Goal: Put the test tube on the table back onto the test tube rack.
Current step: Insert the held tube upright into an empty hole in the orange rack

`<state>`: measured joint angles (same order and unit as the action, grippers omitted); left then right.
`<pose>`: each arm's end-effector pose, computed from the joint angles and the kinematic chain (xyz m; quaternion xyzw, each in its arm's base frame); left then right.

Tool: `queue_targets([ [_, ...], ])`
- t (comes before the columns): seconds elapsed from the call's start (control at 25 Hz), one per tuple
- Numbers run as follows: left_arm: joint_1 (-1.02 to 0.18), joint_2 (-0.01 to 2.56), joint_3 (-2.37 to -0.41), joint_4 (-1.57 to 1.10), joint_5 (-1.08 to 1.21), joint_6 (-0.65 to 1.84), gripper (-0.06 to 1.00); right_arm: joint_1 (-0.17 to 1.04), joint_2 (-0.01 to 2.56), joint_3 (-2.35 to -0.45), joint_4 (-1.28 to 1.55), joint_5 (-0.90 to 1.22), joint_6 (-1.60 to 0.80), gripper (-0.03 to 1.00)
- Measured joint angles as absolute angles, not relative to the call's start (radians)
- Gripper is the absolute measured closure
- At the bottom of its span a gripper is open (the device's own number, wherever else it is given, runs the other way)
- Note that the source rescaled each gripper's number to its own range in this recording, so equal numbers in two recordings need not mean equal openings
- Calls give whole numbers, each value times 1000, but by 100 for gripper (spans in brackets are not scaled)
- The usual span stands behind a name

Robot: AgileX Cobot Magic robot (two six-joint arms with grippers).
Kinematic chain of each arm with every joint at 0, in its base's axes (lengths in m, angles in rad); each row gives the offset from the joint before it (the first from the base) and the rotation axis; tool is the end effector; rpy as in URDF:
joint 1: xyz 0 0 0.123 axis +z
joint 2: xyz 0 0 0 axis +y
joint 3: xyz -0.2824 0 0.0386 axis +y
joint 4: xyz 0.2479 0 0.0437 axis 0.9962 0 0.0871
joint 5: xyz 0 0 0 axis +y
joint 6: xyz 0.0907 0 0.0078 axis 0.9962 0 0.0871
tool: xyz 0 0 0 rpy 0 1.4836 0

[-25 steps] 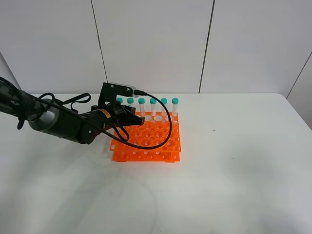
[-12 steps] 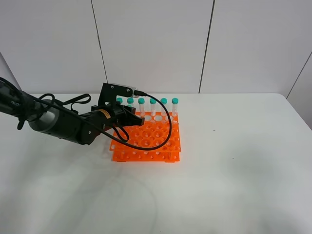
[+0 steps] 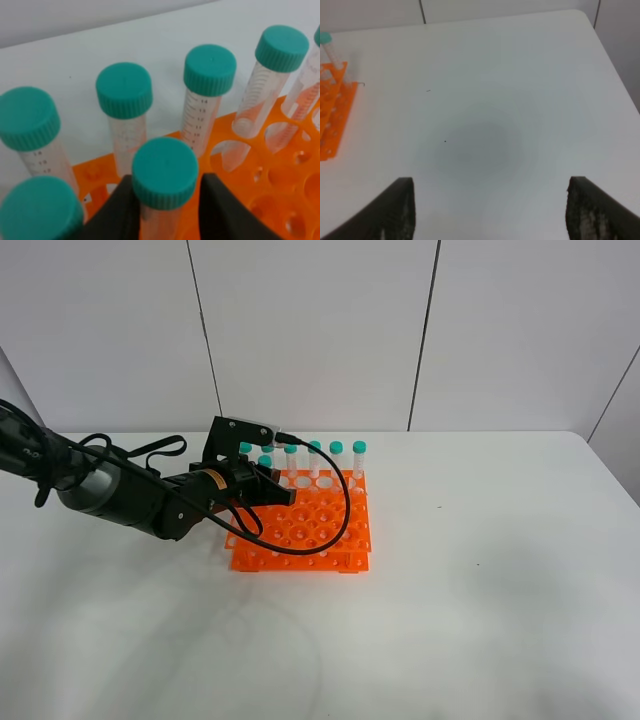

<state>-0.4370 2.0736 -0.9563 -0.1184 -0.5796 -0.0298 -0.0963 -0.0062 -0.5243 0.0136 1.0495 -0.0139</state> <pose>0.3643 -0.1637 0.1082 0.1131 0.8402 -0.1216 0.5163 -0.0082 0.0019 0.2848 0.0344 0.8415 -0.0229 0.5388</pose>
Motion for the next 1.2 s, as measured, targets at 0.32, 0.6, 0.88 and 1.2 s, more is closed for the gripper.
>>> queue_targets([
  [0.32, -436, 2042, -956, -116, -577, -34, 86, -96, -6, -524, 14, 1049, -14, 13],
  [0.6, -436, 2005, -956, -115, -565, -33, 86, -96, -6, -524, 14, 1049, -14, 13],
  [0.88, -436, 2003, -956, -115, -559, -33, 86, -96, -6, -524, 14, 1049, -14, 13],
  [1.2, -436, 1968, -955, -115, -556, -30, 85, -96, -6, -524, 14, 1049, -14, 13],
])
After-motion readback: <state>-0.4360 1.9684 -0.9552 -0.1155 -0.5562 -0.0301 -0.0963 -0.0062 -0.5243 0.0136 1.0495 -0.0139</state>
